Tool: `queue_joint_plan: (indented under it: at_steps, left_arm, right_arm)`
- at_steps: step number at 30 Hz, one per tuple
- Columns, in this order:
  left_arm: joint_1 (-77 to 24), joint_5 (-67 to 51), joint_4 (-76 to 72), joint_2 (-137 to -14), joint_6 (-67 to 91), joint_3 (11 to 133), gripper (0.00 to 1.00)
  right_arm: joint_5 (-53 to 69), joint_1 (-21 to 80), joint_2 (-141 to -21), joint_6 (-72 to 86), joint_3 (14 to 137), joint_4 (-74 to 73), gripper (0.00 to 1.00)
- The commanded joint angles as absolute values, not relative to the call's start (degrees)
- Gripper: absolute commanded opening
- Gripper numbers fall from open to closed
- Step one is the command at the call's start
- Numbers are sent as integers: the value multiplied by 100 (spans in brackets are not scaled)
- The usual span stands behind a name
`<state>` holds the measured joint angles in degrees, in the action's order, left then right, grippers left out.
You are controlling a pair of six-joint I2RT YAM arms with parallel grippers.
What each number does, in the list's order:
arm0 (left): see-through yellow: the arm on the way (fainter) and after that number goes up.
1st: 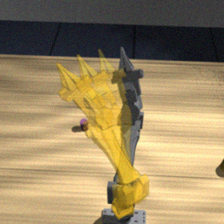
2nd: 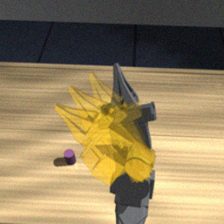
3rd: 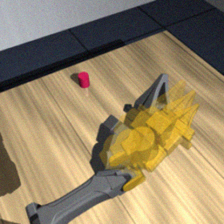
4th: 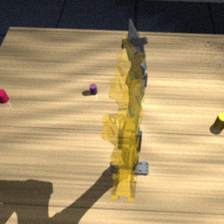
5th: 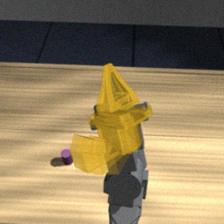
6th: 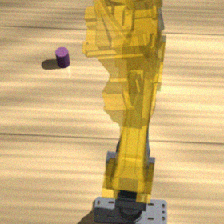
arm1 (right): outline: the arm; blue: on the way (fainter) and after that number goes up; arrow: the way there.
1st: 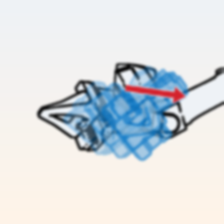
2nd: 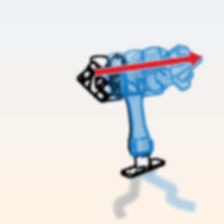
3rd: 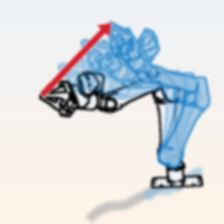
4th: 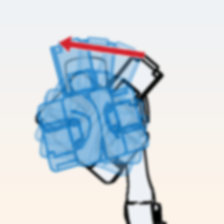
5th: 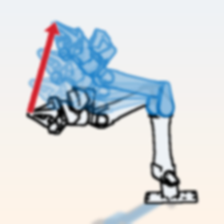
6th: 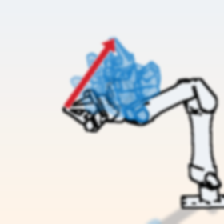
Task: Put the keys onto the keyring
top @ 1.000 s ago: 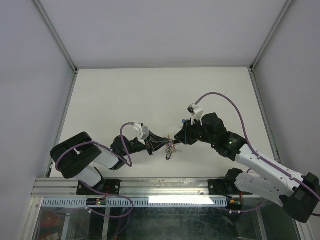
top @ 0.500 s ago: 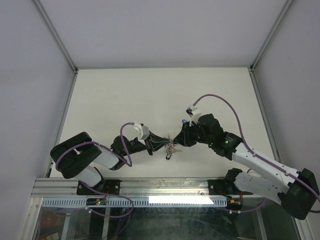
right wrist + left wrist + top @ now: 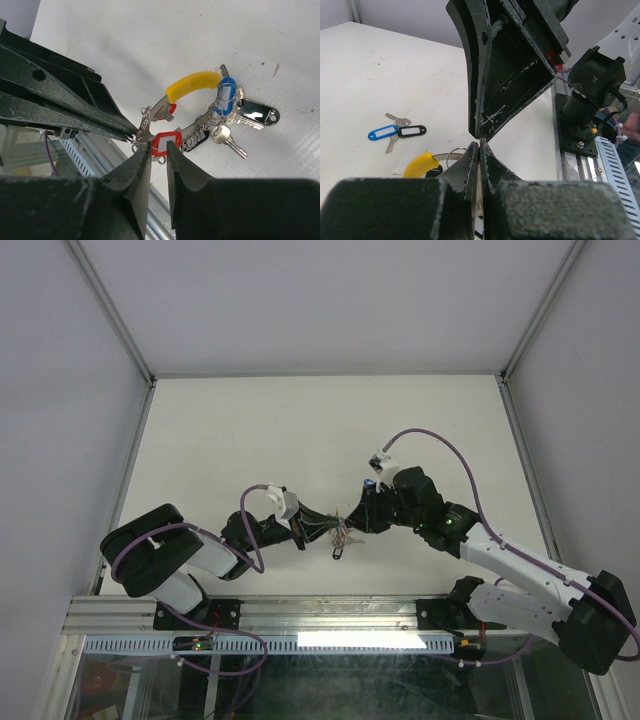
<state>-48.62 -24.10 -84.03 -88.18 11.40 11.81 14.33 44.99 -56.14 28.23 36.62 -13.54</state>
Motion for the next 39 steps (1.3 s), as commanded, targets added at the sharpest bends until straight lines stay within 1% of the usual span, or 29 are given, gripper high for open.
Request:
queue_joint_plan:
  at_steps: [1,16,20,23,26,28,31,33,36,39]
  left_arm:
    - [-4812,-2394,-10001,-8714,1269,1310,0]
    - [-4813,-2434,-9975,-8711,1262,1319,0]
    - [-4808,-2443,-9956,-8701,1263,1303,0]
    - [-4808,-2452,-9953,-8688,1265,1297,0]
    - [-4812,-2484,-9947,-8688,1262,1308,0]
    - [-4809,-2511,-9927,-8692,1259,1318,0]
    - [-4808,-2562,-9917,-8692,1263,1322,0]
    - [-4808,-2627,-9916,-8692,1273,1335,0]
    - [-4812,-2696,-9920,-8687,1300,1346,0]
    - [-4810,-2707,-9918,-8661,1294,1345,0]
  right_arm:
    - [1623,4489,-5666,2905,3626,-981,21]
    - [1595,4493,-5735,2924,3566,-892,22]
    - [991,4485,-5372,2500,3571,-1121,24]
    - [832,4484,-5037,1698,3424,-1017,26]
    - [1184,4486,-4667,957,2989,-438,27]
    - [1716,4484,-4417,508,2637,339,28]
    - [2199,4494,-4086,173,2084,1461,30]
    - [2523,4484,-4050,-122,1925,1899,30]
    - [2540,4488,-4230,-113,1778,2492,28]
    - [2631,4457,-4429,387,1491,3335,28]
